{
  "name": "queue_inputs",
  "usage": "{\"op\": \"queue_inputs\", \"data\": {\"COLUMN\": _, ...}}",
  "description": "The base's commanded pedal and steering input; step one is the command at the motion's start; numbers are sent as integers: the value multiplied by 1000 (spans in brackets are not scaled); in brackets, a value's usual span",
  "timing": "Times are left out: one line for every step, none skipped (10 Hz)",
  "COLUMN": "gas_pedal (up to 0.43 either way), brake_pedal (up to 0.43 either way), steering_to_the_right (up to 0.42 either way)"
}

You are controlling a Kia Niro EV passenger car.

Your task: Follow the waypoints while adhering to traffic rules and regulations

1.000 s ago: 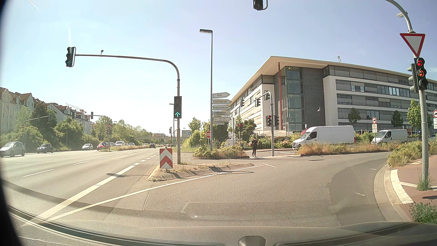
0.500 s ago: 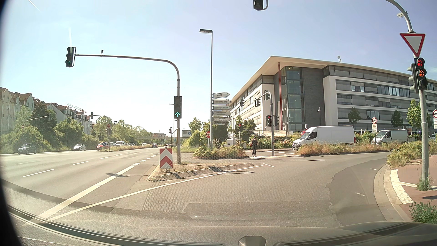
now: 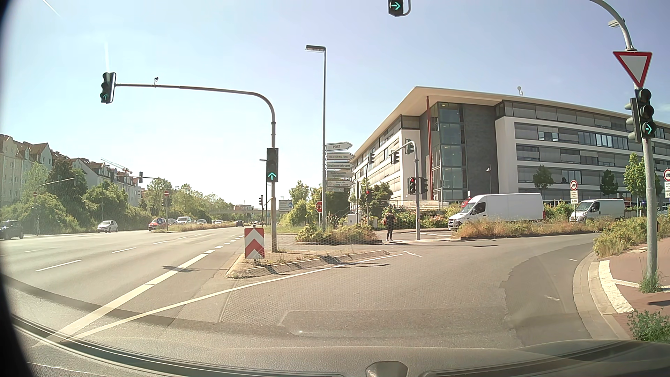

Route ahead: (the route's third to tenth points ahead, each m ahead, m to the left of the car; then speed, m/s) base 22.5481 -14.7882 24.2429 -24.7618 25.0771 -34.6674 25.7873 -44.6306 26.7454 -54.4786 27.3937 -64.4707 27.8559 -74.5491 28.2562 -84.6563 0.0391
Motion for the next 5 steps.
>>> {"op": "queue_inputs", "data": {"gas_pedal": 98, "brake_pedal": 18, "steering_to_the_right": 150}}
{"op": "queue_inputs", "data": {"gas_pedal": 150, "brake_pedal": 18, "steering_to_the_right": 150}}
{"op": "queue_inputs", "data": {"gas_pedal": 197, "brake_pedal": 18, "steering_to_the_right": 150}}
{"op": "queue_inputs", "data": {"gas_pedal": 240, "brake_pedal": 18, "steering_to_the_right": 150}}
{"op": "queue_inputs", "data": {"gas_pedal": 280, "brake_pedal": 18, "steering_to_the_right": 150}}
